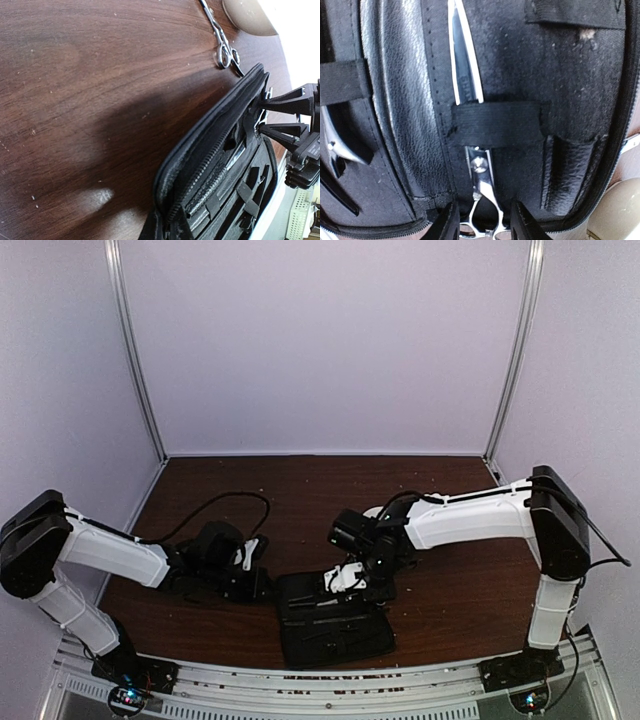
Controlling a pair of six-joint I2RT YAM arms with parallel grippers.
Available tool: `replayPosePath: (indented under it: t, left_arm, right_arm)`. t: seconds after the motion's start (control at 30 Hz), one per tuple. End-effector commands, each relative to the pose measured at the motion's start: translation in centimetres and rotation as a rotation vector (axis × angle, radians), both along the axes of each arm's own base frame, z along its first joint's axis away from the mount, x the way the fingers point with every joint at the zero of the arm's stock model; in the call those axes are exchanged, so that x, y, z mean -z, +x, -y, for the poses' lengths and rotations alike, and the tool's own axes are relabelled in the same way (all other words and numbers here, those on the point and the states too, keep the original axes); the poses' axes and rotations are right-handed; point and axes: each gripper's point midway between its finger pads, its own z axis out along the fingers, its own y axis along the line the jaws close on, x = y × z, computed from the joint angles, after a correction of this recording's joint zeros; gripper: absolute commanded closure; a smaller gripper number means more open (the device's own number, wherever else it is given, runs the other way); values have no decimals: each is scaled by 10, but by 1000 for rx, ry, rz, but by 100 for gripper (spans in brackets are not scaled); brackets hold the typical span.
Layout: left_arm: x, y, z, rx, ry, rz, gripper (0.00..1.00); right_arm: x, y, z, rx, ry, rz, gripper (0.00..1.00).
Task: Sort the hair-cutting tools
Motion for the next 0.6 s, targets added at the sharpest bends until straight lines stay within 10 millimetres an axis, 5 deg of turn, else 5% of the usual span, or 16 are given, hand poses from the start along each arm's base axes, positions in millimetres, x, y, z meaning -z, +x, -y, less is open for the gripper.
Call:
replayPosePath:
  t: [0.0,0.3,0.57]
  left_arm:
    - [-6,-1,10,55,-19,19,100]
    - [-6,-1,10,58,-19,23,100]
    - [-5,-2,11,62,-23,22,100]
  right_arm:
    - [4,6,-3,11,-6,36,64]
    - [20,-2,-7,-4,-25,6,75]
    - [19,-5,-19,-4,-8,2,97]
